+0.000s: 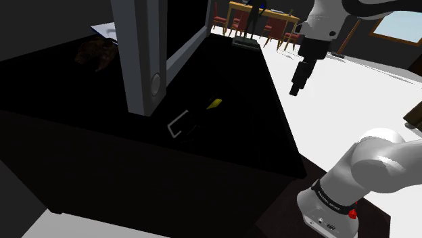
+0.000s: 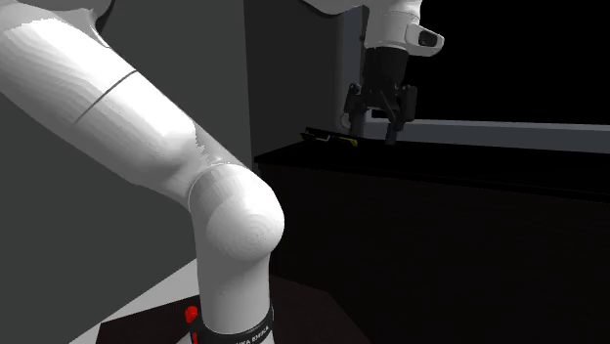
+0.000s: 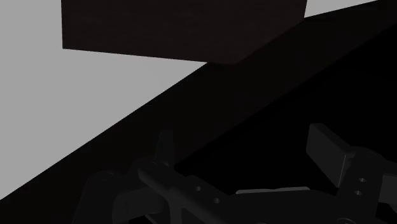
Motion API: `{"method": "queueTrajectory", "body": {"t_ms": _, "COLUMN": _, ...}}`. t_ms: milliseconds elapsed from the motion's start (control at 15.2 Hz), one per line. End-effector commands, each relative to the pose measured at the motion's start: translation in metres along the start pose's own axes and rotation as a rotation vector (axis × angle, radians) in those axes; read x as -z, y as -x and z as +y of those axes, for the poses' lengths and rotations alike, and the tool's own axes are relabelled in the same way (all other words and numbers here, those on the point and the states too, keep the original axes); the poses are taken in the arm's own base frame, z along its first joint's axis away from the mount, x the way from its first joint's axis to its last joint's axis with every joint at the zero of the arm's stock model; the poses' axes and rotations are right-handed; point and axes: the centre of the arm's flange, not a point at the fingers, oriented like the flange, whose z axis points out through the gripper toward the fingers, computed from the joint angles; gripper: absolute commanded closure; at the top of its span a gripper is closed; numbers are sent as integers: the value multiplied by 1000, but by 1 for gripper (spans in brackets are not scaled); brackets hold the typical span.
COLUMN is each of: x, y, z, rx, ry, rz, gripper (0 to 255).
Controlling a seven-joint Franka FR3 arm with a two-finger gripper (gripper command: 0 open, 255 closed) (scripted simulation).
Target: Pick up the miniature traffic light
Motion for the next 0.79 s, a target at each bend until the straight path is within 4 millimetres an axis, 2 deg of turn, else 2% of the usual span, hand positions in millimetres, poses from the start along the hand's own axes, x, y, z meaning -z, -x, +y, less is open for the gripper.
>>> {"method": "queueTrajectory", "body": {"t_ms": 0, "x": 0, "y": 0, "z": 0, "rx": 0, "ry": 0, "rz": 0, "gripper": 0}}
{"method": "queueTrajectory", "body": {"t_ms": 330, "x": 7, "y": -34, "z": -64, "rx": -118, "ry": 29, "rz": -52, "gripper": 0}}
{"method": "queueTrajectory", "body": {"t_ms": 726, "x": 10, "y": -85, "z": -136, "rx": -261, "ry": 65, "rz": -115, "gripper": 0}}
